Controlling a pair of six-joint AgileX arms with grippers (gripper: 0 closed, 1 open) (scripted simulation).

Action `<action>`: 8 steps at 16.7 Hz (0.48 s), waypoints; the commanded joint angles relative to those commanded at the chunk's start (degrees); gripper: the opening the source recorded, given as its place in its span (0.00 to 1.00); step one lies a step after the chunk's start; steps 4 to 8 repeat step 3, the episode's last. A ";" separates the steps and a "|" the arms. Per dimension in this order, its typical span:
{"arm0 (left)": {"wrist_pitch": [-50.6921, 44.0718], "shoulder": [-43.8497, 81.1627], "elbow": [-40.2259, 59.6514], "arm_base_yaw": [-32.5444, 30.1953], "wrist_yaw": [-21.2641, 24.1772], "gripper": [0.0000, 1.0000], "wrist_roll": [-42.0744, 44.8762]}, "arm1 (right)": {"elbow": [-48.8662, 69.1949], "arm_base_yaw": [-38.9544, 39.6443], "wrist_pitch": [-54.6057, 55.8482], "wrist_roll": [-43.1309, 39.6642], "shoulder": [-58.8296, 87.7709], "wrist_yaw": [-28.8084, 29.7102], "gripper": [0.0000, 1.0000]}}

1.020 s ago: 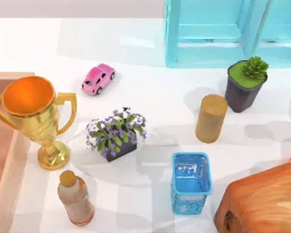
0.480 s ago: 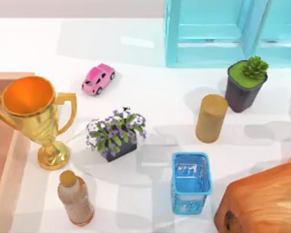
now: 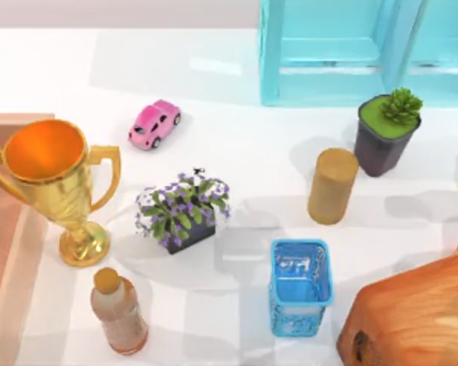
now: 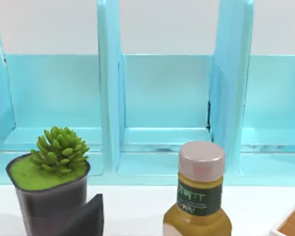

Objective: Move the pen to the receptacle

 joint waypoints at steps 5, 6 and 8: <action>0.00 0.00 0.00 0.00 0.00 1.00 0.00 | 0.00 0.00 0.00 0.00 0.00 0.00 1.00; 0.00 0.00 0.00 0.00 0.00 1.00 0.00 | 0.00 0.00 0.00 0.00 0.00 0.00 1.00; 0.00 0.00 0.00 0.00 0.00 1.00 0.00 | 0.00 0.00 0.00 0.00 0.00 0.00 1.00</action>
